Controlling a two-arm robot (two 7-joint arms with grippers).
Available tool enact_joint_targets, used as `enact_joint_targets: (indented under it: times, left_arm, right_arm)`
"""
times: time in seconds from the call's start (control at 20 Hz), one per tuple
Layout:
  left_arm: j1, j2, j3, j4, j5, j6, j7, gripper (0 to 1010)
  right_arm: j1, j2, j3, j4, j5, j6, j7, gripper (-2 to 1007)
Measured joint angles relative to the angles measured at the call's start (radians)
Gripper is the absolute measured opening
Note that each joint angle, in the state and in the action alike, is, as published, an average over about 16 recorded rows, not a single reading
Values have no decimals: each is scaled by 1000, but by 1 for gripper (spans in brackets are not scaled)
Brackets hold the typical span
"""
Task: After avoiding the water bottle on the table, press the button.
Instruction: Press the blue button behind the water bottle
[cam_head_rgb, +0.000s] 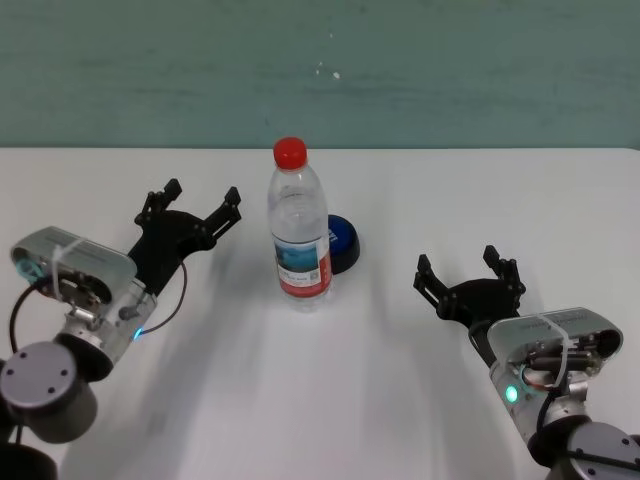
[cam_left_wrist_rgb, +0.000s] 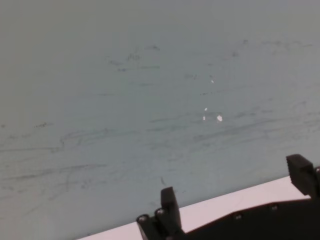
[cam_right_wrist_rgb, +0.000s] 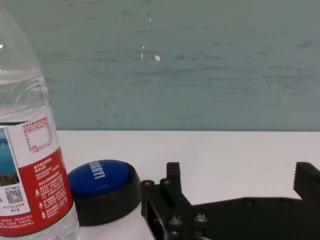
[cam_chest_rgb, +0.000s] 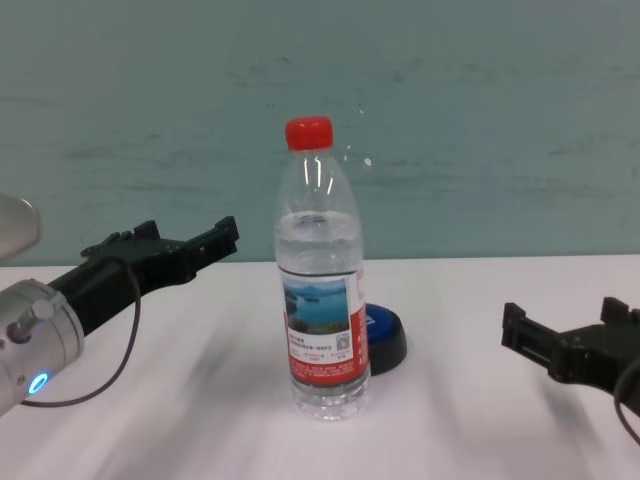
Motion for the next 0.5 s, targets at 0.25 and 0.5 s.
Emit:
enact_joint_targets:
  times: [0.25,0.5]
  left_arm:
    - [-13,-5,0,18,1,-3,1,1010]
    - [-27,-11,0,38,3,-6,2,1010]
  right_arm:
    - [0,0,0,0,0,0,0,1004]
    - [0,0,0,0,0,0,0,1004]
